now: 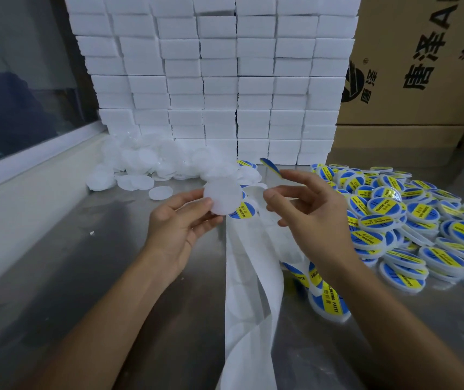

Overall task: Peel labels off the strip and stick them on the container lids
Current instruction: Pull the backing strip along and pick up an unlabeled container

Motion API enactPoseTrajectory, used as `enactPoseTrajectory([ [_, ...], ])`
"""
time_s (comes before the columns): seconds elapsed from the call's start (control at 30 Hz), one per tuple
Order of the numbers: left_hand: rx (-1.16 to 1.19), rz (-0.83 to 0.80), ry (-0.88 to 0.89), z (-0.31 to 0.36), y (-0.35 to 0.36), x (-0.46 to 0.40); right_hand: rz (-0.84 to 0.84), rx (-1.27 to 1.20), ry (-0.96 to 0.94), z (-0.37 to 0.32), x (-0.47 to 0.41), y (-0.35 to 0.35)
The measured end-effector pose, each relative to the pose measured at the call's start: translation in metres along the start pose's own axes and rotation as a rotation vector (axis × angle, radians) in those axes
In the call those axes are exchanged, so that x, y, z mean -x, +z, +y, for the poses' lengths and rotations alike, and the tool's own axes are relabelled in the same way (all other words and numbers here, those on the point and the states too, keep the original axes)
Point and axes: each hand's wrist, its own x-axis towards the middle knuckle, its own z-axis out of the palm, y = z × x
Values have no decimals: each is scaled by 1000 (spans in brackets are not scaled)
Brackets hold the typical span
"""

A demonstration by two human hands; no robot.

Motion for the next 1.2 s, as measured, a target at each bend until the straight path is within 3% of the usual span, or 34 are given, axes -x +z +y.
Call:
enactPoseTrajectory([
  [0.4, -39, -152, -6, 1, 18, 17, 4, -92, 0, 6, 1, 5],
  [0.67, -8, -50, -14, -2, 15, 14, 183, 62, -132, 9, -2, 3],
  [0.87, 2, -24, -26, -2, 16, 14, 39, -152, 81, 2, -1, 2],
  [1.2, -40, -64, -37, -1, 21, 19, 5, -65, 31, -1, 4, 7],
])
